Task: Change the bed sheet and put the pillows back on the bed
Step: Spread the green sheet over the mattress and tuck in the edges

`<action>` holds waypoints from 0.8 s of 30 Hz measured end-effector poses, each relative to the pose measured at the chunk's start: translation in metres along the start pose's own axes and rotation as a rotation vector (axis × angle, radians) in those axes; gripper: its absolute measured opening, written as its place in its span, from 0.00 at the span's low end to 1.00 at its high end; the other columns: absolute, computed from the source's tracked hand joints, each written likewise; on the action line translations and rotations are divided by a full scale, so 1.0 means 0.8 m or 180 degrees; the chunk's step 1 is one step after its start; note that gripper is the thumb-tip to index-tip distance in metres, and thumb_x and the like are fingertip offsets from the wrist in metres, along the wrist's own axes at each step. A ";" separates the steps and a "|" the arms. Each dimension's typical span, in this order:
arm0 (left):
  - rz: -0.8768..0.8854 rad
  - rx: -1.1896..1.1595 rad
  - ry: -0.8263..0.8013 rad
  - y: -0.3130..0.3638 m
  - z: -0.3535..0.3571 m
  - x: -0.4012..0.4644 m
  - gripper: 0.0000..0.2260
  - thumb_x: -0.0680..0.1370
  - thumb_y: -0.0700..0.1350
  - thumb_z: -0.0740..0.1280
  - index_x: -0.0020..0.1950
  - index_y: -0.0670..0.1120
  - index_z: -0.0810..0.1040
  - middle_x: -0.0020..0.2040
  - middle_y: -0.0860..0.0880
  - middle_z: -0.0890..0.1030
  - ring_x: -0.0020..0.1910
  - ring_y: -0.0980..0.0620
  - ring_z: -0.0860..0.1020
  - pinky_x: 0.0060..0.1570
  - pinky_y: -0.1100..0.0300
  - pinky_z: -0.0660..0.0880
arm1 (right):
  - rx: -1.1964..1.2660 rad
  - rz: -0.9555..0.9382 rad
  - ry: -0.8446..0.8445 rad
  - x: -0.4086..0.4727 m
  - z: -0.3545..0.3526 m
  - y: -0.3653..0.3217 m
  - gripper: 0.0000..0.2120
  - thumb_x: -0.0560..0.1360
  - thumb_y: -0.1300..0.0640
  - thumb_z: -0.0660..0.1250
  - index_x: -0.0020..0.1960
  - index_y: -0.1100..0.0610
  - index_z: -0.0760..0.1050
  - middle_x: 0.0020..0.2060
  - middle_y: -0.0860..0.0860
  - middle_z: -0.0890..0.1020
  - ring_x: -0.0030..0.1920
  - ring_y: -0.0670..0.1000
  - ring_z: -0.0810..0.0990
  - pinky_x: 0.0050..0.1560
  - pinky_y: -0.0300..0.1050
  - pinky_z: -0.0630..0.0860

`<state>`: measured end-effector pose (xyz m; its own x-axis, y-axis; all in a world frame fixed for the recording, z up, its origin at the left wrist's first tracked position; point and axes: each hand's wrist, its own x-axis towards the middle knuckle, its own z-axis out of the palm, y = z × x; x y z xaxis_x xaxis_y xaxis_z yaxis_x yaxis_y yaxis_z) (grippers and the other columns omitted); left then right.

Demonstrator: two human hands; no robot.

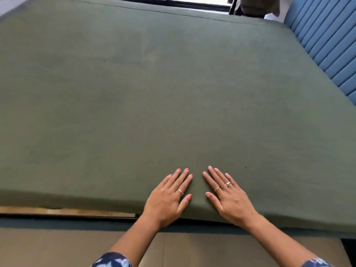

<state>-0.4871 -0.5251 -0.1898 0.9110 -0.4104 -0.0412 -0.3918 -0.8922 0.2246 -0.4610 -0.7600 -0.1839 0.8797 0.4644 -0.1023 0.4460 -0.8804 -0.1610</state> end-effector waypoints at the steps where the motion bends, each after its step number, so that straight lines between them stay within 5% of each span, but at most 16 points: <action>1: 0.0105 0.0030 -0.0055 -0.005 -0.002 -0.008 0.25 0.83 0.58 0.47 0.77 0.49 0.62 0.77 0.51 0.61 0.75 0.51 0.61 0.71 0.56 0.56 | -0.0016 -0.0023 -0.0024 0.001 -0.003 -0.006 0.28 0.82 0.41 0.44 0.76 0.52 0.60 0.76 0.49 0.59 0.75 0.47 0.59 0.72 0.48 0.57; 6: 0.0732 0.0421 -0.0209 -0.072 -0.023 -0.055 0.26 0.82 0.59 0.50 0.77 0.49 0.61 0.77 0.52 0.62 0.75 0.54 0.61 0.70 0.58 0.57 | -0.0063 -0.0570 -0.0262 0.022 -0.011 -0.061 0.31 0.80 0.37 0.46 0.77 0.53 0.56 0.77 0.49 0.58 0.76 0.47 0.56 0.72 0.47 0.55; 9: 0.0699 0.0661 -0.0093 -0.130 -0.041 -0.090 0.28 0.80 0.59 0.53 0.77 0.48 0.60 0.76 0.51 0.63 0.74 0.53 0.62 0.69 0.59 0.58 | -0.0234 -0.1083 -0.0177 0.051 -0.004 -0.123 0.35 0.76 0.34 0.55 0.75 0.57 0.63 0.73 0.54 0.65 0.73 0.51 0.64 0.71 0.46 0.59; 12: 0.0798 0.1070 0.0053 -0.181 -0.071 -0.118 0.28 0.76 0.58 0.59 0.72 0.44 0.67 0.67 0.47 0.76 0.64 0.50 0.76 0.60 0.59 0.66 | -0.0665 -0.1326 -0.0062 0.083 -0.015 -0.185 0.34 0.63 0.30 0.68 0.55 0.58 0.79 0.53 0.56 0.81 0.54 0.56 0.81 0.52 0.47 0.77; 15: 0.0812 0.1457 0.0107 -0.205 -0.101 -0.132 0.22 0.66 0.58 0.76 0.49 0.45 0.74 0.43 0.48 0.80 0.39 0.49 0.80 0.35 0.59 0.73 | -0.1118 -0.1511 -0.0253 0.107 -0.022 -0.232 0.26 0.59 0.30 0.72 0.37 0.53 0.79 0.32 0.50 0.79 0.34 0.52 0.79 0.37 0.43 0.73; 17: 0.0804 0.1417 0.0063 -0.208 -0.108 -0.136 0.15 0.64 0.55 0.77 0.40 0.47 0.78 0.34 0.50 0.76 0.31 0.50 0.76 0.27 0.63 0.69 | -0.1333 -0.1561 -0.0599 0.110 -0.031 -0.257 0.22 0.68 0.35 0.69 0.42 0.54 0.79 0.35 0.52 0.81 0.37 0.53 0.80 0.38 0.44 0.69; 20: 0.1006 0.1316 -0.0079 -0.210 -0.104 -0.132 0.06 0.70 0.49 0.63 0.37 0.52 0.79 0.32 0.53 0.74 0.29 0.53 0.74 0.24 0.65 0.66 | -0.1081 -0.1631 -0.0983 0.110 -0.034 -0.267 0.16 0.82 0.50 0.55 0.58 0.60 0.74 0.52 0.58 0.80 0.54 0.60 0.77 0.43 0.48 0.64; 22: 0.1101 0.1334 -0.0266 -0.210 -0.104 -0.131 0.04 0.64 0.47 0.70 0.37 0.54 0.79 0.30 0.55 0.73 0.27 0.55 0.74 0.23 0.66 0.65 | -0.1123 -0.1555 -0.1132 0.112 -0.043 -0.272 0.15 0.83 0.54 0.53 0.59 0.60 0.74 0.53 0.59 0.79 0.55 0.61 0.76 0.42 0.49 0.64; 24: 0.1114 0.1283 -0.0451 -0.210 -0.101 -0.135 0.15 0.55 0.46 0.78 0.37 0.55 0.79 0.30 0.56 0.73 0.27 0.55 0.73 0.23 0.67 0.65 | -0.1104 -0.1652 -0.1225 0.113 -0.049 -0.275 0.12 0.81 0.58 0.56 0.56 0.60 0.76 0.51 0.58 0.80 0.53 0.60 0.78 0.40 0.48 0.63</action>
<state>-0.5094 -0.3160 -0.1444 0.7022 -0.6919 -0.1680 -0.7118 -0.6881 -0.1409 -0.4733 -0.5285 -0.1194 0.4493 0.7746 -0.4452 0.8723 -0.4880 0.0311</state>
